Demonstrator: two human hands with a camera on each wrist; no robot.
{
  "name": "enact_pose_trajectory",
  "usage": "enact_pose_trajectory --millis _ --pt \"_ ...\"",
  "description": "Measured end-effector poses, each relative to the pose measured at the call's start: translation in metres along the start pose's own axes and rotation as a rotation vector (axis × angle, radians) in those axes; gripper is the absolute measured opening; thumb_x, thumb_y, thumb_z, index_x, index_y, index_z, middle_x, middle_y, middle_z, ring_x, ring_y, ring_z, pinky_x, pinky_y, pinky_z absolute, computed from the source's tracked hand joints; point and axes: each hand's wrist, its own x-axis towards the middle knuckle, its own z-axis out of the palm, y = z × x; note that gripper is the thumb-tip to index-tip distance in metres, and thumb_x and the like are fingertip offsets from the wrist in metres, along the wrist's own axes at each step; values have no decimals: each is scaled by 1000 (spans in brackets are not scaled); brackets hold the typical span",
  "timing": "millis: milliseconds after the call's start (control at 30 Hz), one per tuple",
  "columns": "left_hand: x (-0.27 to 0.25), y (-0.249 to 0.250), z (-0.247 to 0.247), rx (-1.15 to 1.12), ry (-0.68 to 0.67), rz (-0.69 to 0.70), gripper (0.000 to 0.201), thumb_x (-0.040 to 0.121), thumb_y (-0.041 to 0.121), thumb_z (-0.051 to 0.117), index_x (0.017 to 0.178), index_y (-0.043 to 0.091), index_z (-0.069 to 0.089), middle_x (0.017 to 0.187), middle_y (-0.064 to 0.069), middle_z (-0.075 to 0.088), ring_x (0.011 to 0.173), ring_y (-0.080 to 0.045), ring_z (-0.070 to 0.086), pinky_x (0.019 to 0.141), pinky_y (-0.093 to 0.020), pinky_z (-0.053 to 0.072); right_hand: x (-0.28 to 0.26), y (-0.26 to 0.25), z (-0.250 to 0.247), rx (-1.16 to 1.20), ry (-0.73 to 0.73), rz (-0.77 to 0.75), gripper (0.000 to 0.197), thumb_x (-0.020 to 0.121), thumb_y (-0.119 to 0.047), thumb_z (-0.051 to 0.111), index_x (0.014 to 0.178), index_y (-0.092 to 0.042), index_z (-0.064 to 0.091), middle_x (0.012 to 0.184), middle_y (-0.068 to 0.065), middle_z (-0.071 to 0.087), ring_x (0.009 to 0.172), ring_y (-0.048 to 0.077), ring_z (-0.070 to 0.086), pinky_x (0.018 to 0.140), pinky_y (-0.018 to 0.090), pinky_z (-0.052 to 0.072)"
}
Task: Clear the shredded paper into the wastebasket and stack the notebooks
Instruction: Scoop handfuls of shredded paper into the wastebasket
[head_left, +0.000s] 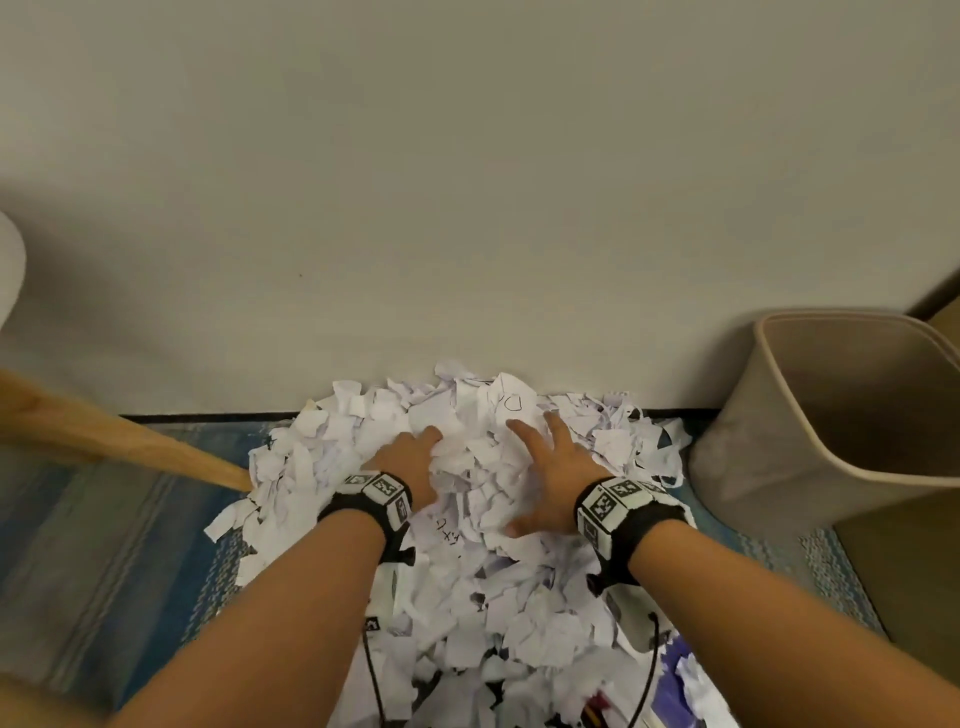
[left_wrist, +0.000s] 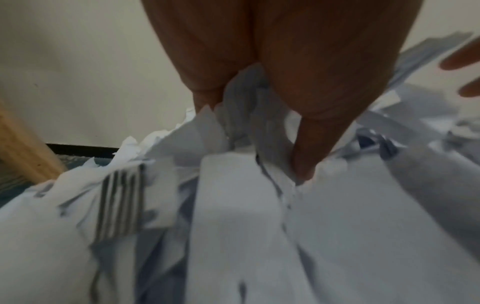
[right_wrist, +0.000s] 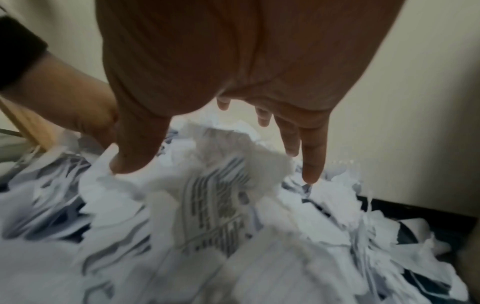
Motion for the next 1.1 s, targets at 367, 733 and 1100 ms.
enact_pose_trajectory --millis 367,733,1100 --pt "-1 1 -31 -55 -12 96 62 87 11 58 142 24 34 125 -10 56 107 -28 57 85 -32 50 -20 32 -18 24 -34 55 125 58 -64 81 151 -38 1 158 5 15 137 32 37 108 47 39" --pt "-27 -21 27 151 -207 27 121 62 42 86 149 39 2 155 -10 4 136 -39 31 107 -47 38 -14 -13 36 -188 -140 -17 115 59 -42 88 140 -50 7 155 10 5 121 44 48 95 52 49" --pt "-14 12 -22 95 22 131 32 87 8 52 113 24 61 114 -6 63 102 -24 61 82 -30 51 -21 7 -37 40 69 -47 37 81 -11 62 116 -22 54 112 9 63 104 30 60 83 31 49"
